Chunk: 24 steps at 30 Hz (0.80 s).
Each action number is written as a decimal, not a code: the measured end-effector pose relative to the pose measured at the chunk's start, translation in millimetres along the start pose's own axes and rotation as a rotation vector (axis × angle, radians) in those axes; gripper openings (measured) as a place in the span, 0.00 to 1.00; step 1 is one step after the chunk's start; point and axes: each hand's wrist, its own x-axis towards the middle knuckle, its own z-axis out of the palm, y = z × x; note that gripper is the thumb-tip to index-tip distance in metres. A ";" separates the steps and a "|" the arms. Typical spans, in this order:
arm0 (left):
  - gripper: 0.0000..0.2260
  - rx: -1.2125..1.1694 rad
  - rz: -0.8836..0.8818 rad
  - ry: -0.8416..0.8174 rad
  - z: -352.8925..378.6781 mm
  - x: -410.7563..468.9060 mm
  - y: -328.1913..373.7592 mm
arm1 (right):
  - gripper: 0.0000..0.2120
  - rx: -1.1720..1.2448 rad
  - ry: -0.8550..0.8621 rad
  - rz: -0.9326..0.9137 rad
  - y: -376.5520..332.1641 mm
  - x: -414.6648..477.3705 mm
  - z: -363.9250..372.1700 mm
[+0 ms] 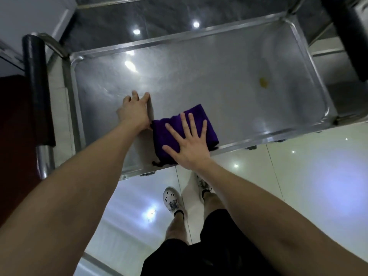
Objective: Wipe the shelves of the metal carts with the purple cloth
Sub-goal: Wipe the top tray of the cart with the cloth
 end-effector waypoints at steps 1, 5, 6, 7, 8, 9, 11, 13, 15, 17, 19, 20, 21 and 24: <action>0.56 0.000 0.001 -0.001 0.1 -0.7 -0.3 | 0.39 0.003 -0.016 -0.009 6.3 -2.2 -1.6; 0.63 -0.003 0.013 -0.010 -3.9 -3.4 -1.4 | 0.39 0.011 -0.004 0.042 49.4 -17.2 -6.4; 0.64 -0.011 0.020 -0.011 -5.1 -3.4 -1.8 | 0.40 0.015 -0.013 0.069 64.4 -18.5 -10.0; 0.64 -0.018 0.022 -0.011 -5.6 -3.2 -2.3 | 0.40 0.019 -0.031 0.094 80.1 -17.7 -14.4; 0.64 -0.025 0.018 -0.011 -5.9 -2.7 -2.2 | 0.40 0.020 -0.049 0.114 96.0 -14.3 -19.7; 0.65 -0.032 0.011 -0.014 -5.8 -2.3 -1.4 | 0.40 0.017 -0.061 0.128 111.4 -8.8 -25.1; 0.65 -0.047 0.012 -0.019 -5.2 -1.0 -0.6 | 0.40 0.006 -0.066 0.144 137.8 9.4 -34.5; 0.65 -0.056 0.014 -0.017 -4.1 -0.3 -1.5 | 0.40 0.007 -0.058 0.150 158.0 38.0 -42.9; 0.65 -0.079 -0.008 -0.019 -3.5 -0.2 -1.2 | 0.40 0.024 -0.044 0.170 174.3 74.8 -53.7; 0.65 -0.106 -0.037 -0.017 -3.4 -0.3 0.6 | 0.40 0.027 -0.036 0.185 186.1 116.4 -65.2; 0.65 -0.106 -0.065 -0.020 -3.6 1.6 2.6 | 0.41 0.032 -0.028 0.203 190.8 162.3 -74.7; 0.65 -0.098 -0.080 -0.025 -4.1 2.7 4.1 | 0.42 0.040 -0.019 0.215 188.8 185.1 -78.0; 0.66 -0.091 -0.094 -0.028 -4.5 3.7 5.1 | 0.42 0.047 -0.009 0.225 183.0 207.4 -80.7; 0.66 -0.071 -0.124 -0.013 -5.9 6.4 6.5 | 0.43 0.058 0.011 0.219 143.4 265.1 -84.3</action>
